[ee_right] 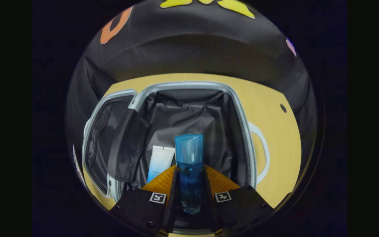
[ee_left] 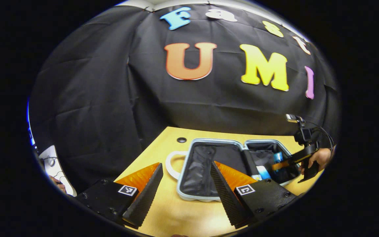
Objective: First open the suitcase, pack the skin care products into it, and then close the suitcase.
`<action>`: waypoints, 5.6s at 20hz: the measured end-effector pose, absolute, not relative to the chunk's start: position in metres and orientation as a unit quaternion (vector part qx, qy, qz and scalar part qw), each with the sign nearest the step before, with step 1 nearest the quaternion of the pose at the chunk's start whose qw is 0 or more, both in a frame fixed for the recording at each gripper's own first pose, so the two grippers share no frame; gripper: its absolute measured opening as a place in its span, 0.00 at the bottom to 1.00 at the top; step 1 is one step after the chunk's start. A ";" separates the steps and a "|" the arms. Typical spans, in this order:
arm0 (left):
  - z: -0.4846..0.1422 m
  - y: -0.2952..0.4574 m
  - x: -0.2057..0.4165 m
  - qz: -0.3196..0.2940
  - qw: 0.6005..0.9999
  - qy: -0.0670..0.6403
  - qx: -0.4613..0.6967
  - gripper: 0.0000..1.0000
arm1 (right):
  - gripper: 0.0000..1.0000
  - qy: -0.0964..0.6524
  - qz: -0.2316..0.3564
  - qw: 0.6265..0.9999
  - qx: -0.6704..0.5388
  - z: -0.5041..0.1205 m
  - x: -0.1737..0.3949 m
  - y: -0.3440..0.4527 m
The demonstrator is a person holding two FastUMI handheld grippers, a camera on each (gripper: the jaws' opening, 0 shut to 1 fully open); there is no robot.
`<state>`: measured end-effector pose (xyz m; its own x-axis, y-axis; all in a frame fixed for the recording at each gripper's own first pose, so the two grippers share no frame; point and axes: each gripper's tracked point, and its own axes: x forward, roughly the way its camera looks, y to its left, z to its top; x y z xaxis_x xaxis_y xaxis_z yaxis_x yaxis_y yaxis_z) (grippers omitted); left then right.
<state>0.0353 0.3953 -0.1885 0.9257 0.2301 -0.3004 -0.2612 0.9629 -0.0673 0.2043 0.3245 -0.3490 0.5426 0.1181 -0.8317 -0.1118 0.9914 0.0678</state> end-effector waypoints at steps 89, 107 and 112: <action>-0.253 -0.067 0.209 -0.003 0.957 0.236 0.167 0.08 | 0.80 0.093 -0.006 0.995 -0.025 0.006 -0.016 -0.098; 0.011 0.057 0.045 0.063 0.995 0.047 0.058 0.93 | 0.81 0.062 0.039 0.997 0.018 0.029 0.040 0.038; 0.041 0.083 0.017 0.063 0.997 0.013 0.049 0.93 | 0.81 0.055 0.079 0.995 -0.001 0.025 0.040 0.100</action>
